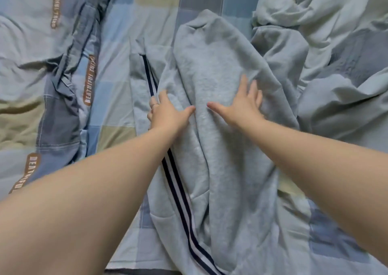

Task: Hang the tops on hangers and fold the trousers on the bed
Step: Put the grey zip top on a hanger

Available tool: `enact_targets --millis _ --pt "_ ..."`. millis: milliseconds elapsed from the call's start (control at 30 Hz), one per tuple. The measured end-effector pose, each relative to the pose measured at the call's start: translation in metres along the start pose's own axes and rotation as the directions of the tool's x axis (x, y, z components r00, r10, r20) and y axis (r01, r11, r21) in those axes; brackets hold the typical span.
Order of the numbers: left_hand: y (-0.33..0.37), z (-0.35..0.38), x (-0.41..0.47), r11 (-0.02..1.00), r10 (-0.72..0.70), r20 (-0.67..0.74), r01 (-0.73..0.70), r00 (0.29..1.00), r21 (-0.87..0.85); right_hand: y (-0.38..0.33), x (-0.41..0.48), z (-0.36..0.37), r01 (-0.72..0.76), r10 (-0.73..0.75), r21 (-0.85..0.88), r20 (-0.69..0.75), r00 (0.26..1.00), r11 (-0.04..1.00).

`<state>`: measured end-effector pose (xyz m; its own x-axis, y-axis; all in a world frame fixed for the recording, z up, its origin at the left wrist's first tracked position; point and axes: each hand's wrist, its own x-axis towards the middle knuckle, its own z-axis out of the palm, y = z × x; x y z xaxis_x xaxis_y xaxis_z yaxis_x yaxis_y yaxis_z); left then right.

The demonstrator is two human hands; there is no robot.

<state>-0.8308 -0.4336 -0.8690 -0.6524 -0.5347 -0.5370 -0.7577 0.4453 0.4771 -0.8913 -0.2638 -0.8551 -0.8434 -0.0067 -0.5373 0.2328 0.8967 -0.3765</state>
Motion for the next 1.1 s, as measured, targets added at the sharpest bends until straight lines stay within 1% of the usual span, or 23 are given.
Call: enact_targets --millis 67,133,200,267,333,433,533,600,667,700,733,800,833,867,900,933,1000,1033,1100 --pt "0.002 0.009 0.031 0.999 -0.029 0.035 0.030 0.999 -0.013 -0.019 0.033 0.007 -0.033 0.035 0.048 -0.052 0.998 0.998" --pt "-0.003 0.019 0.048 0.998 -0.046 0.053 0.043 0.998 0.045 -0.031 0.056 0.015 -0.048 0.053 0.069 -0.063 0.997 0.996" --pt "-0.014 0.024 0.057 0.983 0.015 0.017 -0.017 1.000 0.183 -0.036 0.071 0.026 -0.102 0.102 0.029 0.011 0.995 0.994" --pt "-0.026 0.026 0.062 0.958 0.094 -0.027 -0.083 0.995 0.274 -0.033 0.080 0.037 -0.125 0.129 -0.058 0.072 0.989 0.991" --pt "-0.032 0.025 0.064 0.951 0.111 -0.018 -0.101 0.994 0.292 -0.024 0.086 0.042 -0.070 0.073 -0.093 0.030 0.997 0.993" --pt "-0.035 0.019 0.049 0.967 0.062 0.060 -0.075 0.996 0.242 -0.011 0.077 0.033 0.037 -0.036 0.015 -0.027 0.999 0.999" --pt "-0.048 0.015 0.016 0.990 -0.019 0.141 -0.001 0.990 0.140 -0.001 0.042 0.009 0.093 -0.095 0.157 0.004 0.995 0.983" --pt "-0.060 0.010 -0.014 0.995 -0.095 0.200 0.087 0.975 0.047 0.008 0.012 -0.005 0.096 -0.110 0.281 0.037 0.993 0.955" --pt "-0.072 0.002 -0.053 0.977 -0.185 0.261 0.207 0.947 -0.058 0.017 -0.025 -0.021 0.073 -0.110 0.434 0.061 0.992 0.898" --pt "-0.077 -0.003 -0.077 0.955 -0.231 0.293 0.274 0.928 -0.112 0.021 -0.045 -0.032 0.039 -0.093 0.526 0.077 0.993 0.849" --pt "-0.082 -0.009 -0.102 0.934 -0.273 0.330 0.332 0.904 -0.136 0.024 -0.068 -0.045 -0.008 -0.073 0.626 0.104 0.992 0.780" --pt "-0.085 -0.024 -0.160 0.900 -0.332 0.437 0.420 0.836 -0.118 0.029 -0.121 -0.077 -0.106 -0.056 0.762 0.183 0.982 0.639" --pt "-0.084 -0.031 -0.188 0.882 -0.359 0.491 0.461 0.793 -0.099 0.031 -0.150 -0.094 -0.141 -0.063 0.799 0.218 0.974 0.584" --pt "-0.080 -0.041 -0.217 0.870 -0.379 0.531 0.488 0.758 -0.076 0.034 -0.179 -0.111 -0.167 -0.072 0.821 0.245 0.967 0.545" --pt "-0.075 -0.050 -0.244 0.870 -0.392 0.540 0.491 0.745 -0.045 0.037 -0.209 -0.128 -0.179 -0.082 0.831 0.260 0.962 0.527" --pt "-0.070 -0.059 -0.270 0.879 -0.401 0.526 0.476 0.750 -0.008 0.041 -0.239 -0.146 -0.182 -0.097 0.839 0.268 0.959 0.513" --pt "-0.056 -0.082 -0.316 0.915 -0.386 0.444 0.398 0.809 0.070 0.046 -0.296 -0.179 -0.180 -0.115 0.853 0.268 0.957 0.490" --pt "-0.045 -0.097 -0.337 0.941 -0.332 0.384 0.328 0.862 0.079 0.049 -0.322 -0.195 -0.171 -0.123 0.864 0.258 0.958 0.474" --pt "-0.023 -0.131 -0.367 0.990 -0.136 0.279 0.137 0.951 0.014 0.047 -0.373 -0.225 -0.158 -0.138 0.892 0.235 0.962 0.423"
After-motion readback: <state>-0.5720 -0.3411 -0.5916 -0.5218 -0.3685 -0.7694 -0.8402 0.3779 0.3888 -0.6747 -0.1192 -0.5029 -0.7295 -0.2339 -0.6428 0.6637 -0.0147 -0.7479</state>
